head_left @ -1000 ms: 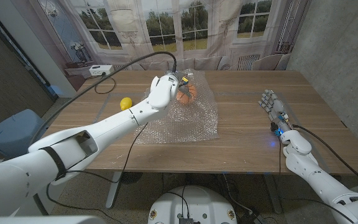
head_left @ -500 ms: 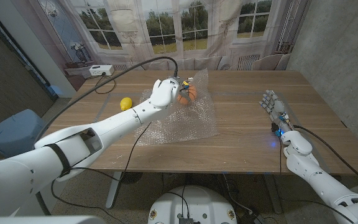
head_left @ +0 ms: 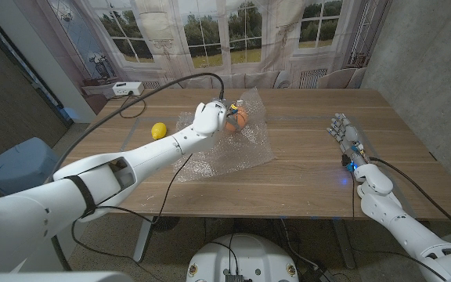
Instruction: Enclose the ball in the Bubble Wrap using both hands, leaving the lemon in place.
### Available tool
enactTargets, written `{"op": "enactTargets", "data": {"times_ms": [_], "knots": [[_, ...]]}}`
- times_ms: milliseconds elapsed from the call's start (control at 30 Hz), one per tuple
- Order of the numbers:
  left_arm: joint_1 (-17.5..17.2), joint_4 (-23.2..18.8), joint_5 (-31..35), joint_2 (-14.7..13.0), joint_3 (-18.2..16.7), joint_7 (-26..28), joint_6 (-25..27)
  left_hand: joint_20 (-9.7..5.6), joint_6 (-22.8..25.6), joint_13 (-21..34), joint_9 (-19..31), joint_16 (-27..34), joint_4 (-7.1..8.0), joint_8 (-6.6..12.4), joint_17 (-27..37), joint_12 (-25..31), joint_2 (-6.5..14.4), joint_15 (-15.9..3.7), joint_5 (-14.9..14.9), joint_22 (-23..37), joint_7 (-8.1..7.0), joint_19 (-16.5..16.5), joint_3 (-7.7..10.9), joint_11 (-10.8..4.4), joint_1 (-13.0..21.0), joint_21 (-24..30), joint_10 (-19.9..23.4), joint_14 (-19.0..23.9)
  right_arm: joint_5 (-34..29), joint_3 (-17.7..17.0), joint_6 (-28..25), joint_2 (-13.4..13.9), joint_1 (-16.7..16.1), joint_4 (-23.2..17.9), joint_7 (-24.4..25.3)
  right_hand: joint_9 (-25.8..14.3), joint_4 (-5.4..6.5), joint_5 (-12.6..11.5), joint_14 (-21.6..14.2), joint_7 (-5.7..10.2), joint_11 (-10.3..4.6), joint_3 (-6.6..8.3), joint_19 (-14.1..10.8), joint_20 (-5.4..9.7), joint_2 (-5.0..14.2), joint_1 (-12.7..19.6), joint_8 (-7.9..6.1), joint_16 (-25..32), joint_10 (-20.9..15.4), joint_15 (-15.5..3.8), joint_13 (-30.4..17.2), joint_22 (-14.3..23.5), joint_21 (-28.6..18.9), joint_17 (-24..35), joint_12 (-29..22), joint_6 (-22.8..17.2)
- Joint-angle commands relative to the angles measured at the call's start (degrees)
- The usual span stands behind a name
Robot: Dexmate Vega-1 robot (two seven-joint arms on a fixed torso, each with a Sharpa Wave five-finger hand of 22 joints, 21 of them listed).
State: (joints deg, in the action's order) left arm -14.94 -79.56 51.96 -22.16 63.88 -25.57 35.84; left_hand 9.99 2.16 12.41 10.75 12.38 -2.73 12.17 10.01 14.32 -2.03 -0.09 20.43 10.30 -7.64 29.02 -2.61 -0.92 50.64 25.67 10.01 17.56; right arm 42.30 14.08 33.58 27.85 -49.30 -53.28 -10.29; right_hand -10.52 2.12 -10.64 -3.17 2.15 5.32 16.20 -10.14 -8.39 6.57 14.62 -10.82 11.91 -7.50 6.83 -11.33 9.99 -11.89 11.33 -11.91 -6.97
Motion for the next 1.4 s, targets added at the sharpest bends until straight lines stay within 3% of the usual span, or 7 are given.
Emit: {"op": "enactTargets", "data": {"times_ms": [33, 133, 300, 533, 567, 667, 1400], "knots": [[0.9, 7.1, -4.3, 1.5, 2.6, 5.8, -1.7, -2.28, 5.6, 0.5, 0.4, 0.9, -1.81, 1.50, 0.4, 1.6, 2.2, -1.89, -1.4, 0.2, 1.93, 4.5, 1.57, -0.87, 3.9, 0.9, 4.9, 5.2, -0.8, 0.5, -0.6, 0.0, 0.7, 0.5, 0.7, -0.1, 0.34, -0.5, -0.4, 0.16, -0.09, 0.19, -0.1, -0.34, 0.16, -0.2, -0.26, 0.0, -0.5, 0.16, -0.1, 0.3, 0.2, 0.1, 0.1, -0.6], [0.8, 8.3, -5.5, 1.6, 2.5, 8.2, -2.3, -4.35, 10.4, 0.7, 0.5, 1.9, -2.92, 2.53, 0.5, 2.9, 3.8, -4.08, -3.6, 0.2, 3.46, 8.1, 3.01, -1.36, 6.0, 1.7, 9.2, 10.6, -0.9, 0.6, -0.6, 0.0, 1.1, 0.8, 0.8, -0.1, 0.34, -0.5, -0.4, 0.17, -0.06, 0.20, -0.1, -0.31, 0.16, -0.2, -0.26, 0.0, -0.6, 0.18, -0.1, 0.3, 0.2, 0.1, 0.1, -0.6], [0.4, 10.3, -7.1, 1.9, 2.7, 12.7, -3.8, -8.72, 23.9, 2.1, 0.9, 3.5, -5.58, 5.97, 0.5, 6.7, 7.1, -7.86, -8.5, 0.2, 5.30, 13.6, 7.16, -4.23, 11.1, 2.8, 20.9, 21.6, -1.1, 0.8, -0.7, -0.2, 1.8, 1.6, 0.6, -0.1, 0.33, -0.5, -0.4, 0.14, -0.07, 0.22, -0.1, -0.29, 0.16, -0.2, -0.25, 0.0, -0.6, 0.15, -0.1, 0.3, 0.2, 0.1, 0.1, -0.6], [-0.8, 11.6, -9.0, 1.5, 2.0, 21.1, -6.6, -12.60, 39.3, 5.2, 1.6, 7.5, -6.85, 11.32, 1.9, 11.7, 10.7, -12.10, -8.0, 0.4, 6.47, 19.8, 13.06, -6.00, 17.0, 5.3, 35.2, 37.8, -1.3, 1.1, -0.8, -0.6, 2.9, 3.1, 0.4, -0.1, 0.31, -0.5, -0.4, 0.14, -0.16, 0.25, -0.1, -0.20, 0.16, -0.3, -0.24, -0.1, -0.5, 0.15, -0.1, 0.3, 0.2, 0.1, 0.1, -0.6], [-1.3, 11.4, -9.0, 1.1, 1.7, 23.4, -7.2, -13.18, 43.0, 6.5, 2.2, 9.0, -7.67, 13.04, 3.3, 13.3, 11.1, -12.58, -7.7, 0.5, 7.20, 20.9, 14.69, -6.59, 20.1, 6.1, 38.1, 40.4, -1.5, 1.2, -0.8, -0.6, 3.2, 3.4, 0.3, -0.1, 0.30, -0.5, -0.4, 0.14, -0.17, 0.26, -0.1, -0.23, 0.16, -0.3, -0.24, -0.1, -0.6, 0.18, -0.1, 0.3, 0.2, 0.1, 0.1, -0.7], [-1.9, 11.0, -8.5, 0.9, 1.7, 27.1, -7.2, -14.63, 50.0, 10.6, 3.4, 13.4, -7.09, 16.64, 7.0, 17.9, 11.1, -12.87, -7.8, 1.0, 7.56, 24.3, 16.40, -7.03, 23.9, 9.0, 44.3, 48.9, -1.5, 1.3, -0.6, -0.8, 3.7, 4.2, 0.0, -0.1, 0.30, -0.5, -0.4, 0.15, -0.08, 0.28, -0.1, -0.18, 0.16, -0.3, -0.23, -0.1, -0.6, 0.13, -0.1, 0.3, 0.2, 0.1, 0.1, -0.7], [-7.1, 2.9, -12.1, -1.0, -6.4, 46.9, -11.6, -16.41, 51.8, 13.5, 3.1, 13.3, -6.61, 17.51, 9.0, 19.1, 10.2, -13.13, -8.0, 1.2, 7.03, 26.1, 17.57, -7.68, 24.7, 11.9, 45.6, 50.7, -1.0, 1.5, -0.1, -1.1, 4.7, 5.5, -2.1, -0.1, 0.13, -0.6, -0.4, 0.09, -0.11, 0.46, -0.1, -0.12, 0.19, -0.2, -0.18, -0.2, -0.6, 0.09, -0.1, 0.3, 0.2, 0.0, 0.2, -0.6]]}}
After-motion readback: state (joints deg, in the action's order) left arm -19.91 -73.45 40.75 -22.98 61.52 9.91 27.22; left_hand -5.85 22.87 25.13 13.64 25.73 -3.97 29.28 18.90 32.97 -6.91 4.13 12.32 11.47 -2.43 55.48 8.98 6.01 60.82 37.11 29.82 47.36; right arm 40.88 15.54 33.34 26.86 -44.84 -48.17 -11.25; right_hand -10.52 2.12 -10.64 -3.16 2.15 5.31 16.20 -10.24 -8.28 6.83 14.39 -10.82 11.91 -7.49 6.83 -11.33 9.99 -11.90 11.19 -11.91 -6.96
